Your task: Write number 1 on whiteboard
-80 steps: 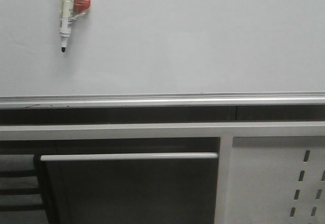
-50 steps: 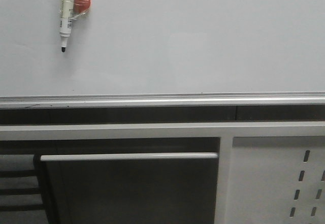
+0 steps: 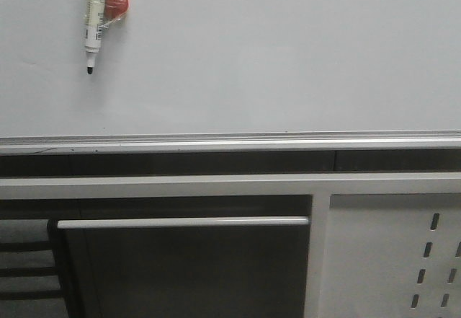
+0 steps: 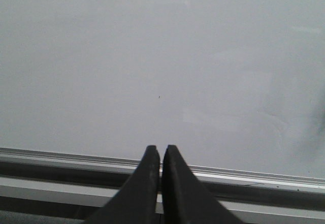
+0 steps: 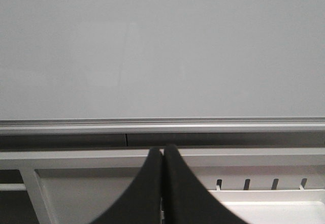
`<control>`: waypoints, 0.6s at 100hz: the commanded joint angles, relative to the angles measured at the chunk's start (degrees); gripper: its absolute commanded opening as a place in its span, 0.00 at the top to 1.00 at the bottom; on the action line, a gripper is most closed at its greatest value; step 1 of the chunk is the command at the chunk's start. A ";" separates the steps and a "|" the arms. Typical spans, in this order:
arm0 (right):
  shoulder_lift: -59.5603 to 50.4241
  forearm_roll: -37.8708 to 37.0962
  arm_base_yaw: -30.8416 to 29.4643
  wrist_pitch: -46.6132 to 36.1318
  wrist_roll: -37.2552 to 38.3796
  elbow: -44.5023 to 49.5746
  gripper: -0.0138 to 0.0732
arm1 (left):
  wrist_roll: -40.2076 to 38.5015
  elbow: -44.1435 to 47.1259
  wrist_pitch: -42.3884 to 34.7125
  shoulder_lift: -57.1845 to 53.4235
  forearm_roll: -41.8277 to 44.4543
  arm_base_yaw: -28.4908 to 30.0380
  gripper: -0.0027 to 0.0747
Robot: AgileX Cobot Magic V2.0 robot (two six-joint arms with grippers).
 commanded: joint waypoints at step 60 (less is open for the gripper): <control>-0.97 28.28 -0.23 -8.76 -0.17 1.44 0.92 | -0.28 2.22 -4.09 -1.27 -22.69 -0.43 0.99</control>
